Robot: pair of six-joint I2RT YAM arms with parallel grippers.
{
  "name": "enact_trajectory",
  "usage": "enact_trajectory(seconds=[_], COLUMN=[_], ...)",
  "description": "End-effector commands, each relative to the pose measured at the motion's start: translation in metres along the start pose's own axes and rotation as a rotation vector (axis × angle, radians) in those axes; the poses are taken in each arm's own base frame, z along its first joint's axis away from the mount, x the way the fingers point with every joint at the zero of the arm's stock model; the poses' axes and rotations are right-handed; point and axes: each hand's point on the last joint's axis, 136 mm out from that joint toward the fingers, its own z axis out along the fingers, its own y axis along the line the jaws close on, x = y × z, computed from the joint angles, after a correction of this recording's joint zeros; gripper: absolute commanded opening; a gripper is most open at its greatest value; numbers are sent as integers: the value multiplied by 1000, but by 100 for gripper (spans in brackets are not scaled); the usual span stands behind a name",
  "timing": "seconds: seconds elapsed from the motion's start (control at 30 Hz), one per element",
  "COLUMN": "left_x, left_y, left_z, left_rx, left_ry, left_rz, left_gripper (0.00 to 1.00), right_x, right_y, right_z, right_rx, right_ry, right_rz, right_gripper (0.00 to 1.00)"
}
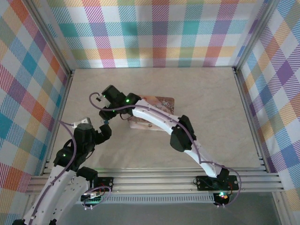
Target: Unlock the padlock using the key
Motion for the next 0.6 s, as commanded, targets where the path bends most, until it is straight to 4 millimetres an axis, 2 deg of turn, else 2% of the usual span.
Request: enact_trajectory(seconds=[0.0,0.1,0.2,0.3,0.57], left_x=[-28,-35,-43,-47,-60], left_y=[-37,-54,-66,-72,-80], left_z=[-6,-5,-1,10,59], left_rx=[140,209,257,256,176], left_ry=[-69,-94,-132,-151,-176], left_rz=[77,147,201,264,408], left_gripper=[100,100,100,100,100], right_x=[-19,-5,19,57,183], right_y=[-43,-70,-97,-128,-202], right_z=[-47,-72,-99,-129,-225], right_rx=[122,201,290,377,668], right_ry=[-65,-69,-97,-120,-115], right_rz=[20,66,124,219,432], right_gripper=[60,63,69,79,100])
